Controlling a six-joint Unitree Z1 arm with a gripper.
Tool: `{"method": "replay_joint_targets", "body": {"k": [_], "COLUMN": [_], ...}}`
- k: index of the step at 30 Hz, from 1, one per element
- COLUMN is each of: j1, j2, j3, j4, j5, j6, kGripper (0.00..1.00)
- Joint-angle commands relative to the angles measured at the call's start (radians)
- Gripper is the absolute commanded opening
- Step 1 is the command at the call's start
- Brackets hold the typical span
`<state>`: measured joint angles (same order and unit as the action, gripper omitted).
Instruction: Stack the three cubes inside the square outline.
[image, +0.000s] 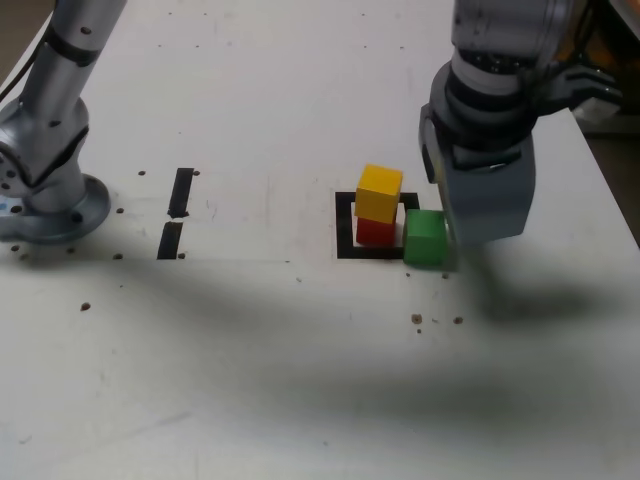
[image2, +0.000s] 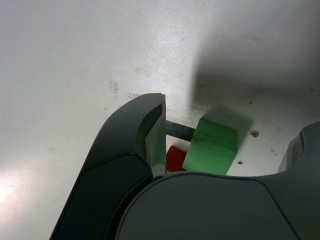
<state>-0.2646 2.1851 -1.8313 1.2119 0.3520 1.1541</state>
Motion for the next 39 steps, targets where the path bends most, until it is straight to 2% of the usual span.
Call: {"method": "replay_joint_targets", "body": {"k": [1, 8, 19, 29, 36, 39], "j1": [0.009, 0.015, 0.015, 0.014, 0.014, 0.012], "j2": [0.006, 0.013, 0.010, 0.001, 0.004, 0.008], "j3": [0.008, 0.037, 0.083, 0.153, 0.170, 0.172], "j4": [-0.004, -0.017, -0.065, -0.139, -0.186, -0.228], "j5": [-0.001, -0.012, -0.064, -0.086, -0.073, -0.074], "j6": [0.007, 0.015, 0.021, 0.021, 0.077, 0.112], "kGripper": [0.89, 0.89, 0.89, 0.89, 0.82, 0.72]}}
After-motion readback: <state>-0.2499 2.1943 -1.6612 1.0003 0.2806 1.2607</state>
